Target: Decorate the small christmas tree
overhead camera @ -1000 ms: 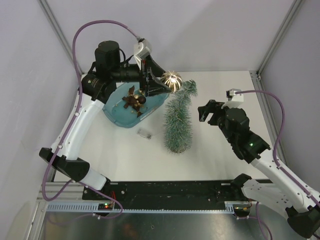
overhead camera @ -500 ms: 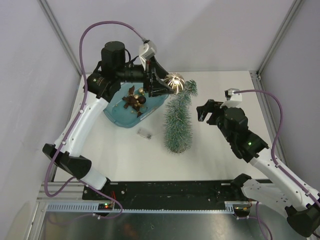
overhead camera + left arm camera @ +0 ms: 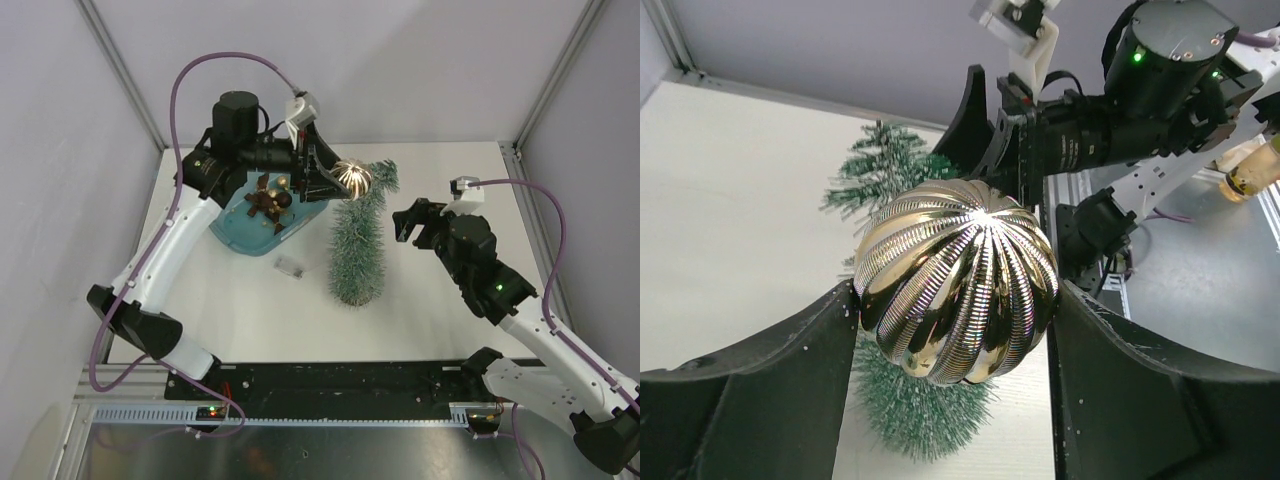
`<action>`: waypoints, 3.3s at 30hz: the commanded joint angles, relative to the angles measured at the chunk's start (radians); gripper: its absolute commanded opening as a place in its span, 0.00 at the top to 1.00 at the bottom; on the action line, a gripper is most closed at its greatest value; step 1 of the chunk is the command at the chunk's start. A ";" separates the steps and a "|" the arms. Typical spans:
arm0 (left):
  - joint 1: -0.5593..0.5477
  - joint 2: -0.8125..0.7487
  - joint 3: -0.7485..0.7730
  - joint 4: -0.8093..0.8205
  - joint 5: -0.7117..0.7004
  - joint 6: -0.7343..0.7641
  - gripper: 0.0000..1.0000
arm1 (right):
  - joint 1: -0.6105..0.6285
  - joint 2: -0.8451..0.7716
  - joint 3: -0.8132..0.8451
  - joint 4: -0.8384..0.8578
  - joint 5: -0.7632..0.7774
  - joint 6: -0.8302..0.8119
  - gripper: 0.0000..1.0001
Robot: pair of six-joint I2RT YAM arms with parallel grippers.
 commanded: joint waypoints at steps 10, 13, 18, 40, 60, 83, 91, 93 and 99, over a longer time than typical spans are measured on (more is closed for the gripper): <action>-0.009 -0.043 -0.010 0.000 0.019 -0.018 0.70 | -0.004 -0.009 -0.007 0.048 -0.007 0.011 0.18; -0.009 -0.043 0.009 0.000 0.019 -0.018 0.70 | -0.004 -0.011 -0.006 0.049 -0.007 0.010 0.18; -0.009 -0.052 0.015 -0.001 0.017 -0.046 0.66 | -0.004 -0.014 -0.006 0.053 -0.009 0.008 0.18; -0.042 -0.085 -0.031 0.000 -0.004 -0.055 0.62 | -0.003 -0.026 -0.007 0.051 -0.014 0.016 0.19; -0.049 -0.099 -0.067 0.000 -0.031 -0.027 0.59 | -0.004 -0.034 -0.024 0.052 -0.004 0.017 0.19; -0.011 -0.195 -0.224 -0.001 -0.089 0.030 0.45 | -0.004 -0.048 -0.031 0.047 0.003 0.020 0.20; 0.061 -0.221 -0.165 0.000 -0.124 0.025 0.53 | -0.004 -0.047 -0.034 0.053 0.002 0.017 0.20; 0.069 -0.229 -0.168 -0.001 -0.121 0.025 0.53 | -0.004 -0.041 -0.034 0.061 -0.002 0.016 0.20; 0.071 -0.248 -0.214 0.000 -0.099 0.027 0.52 | -0.005 -0.019 -0.034 0.103 -0.013 0.010 0.20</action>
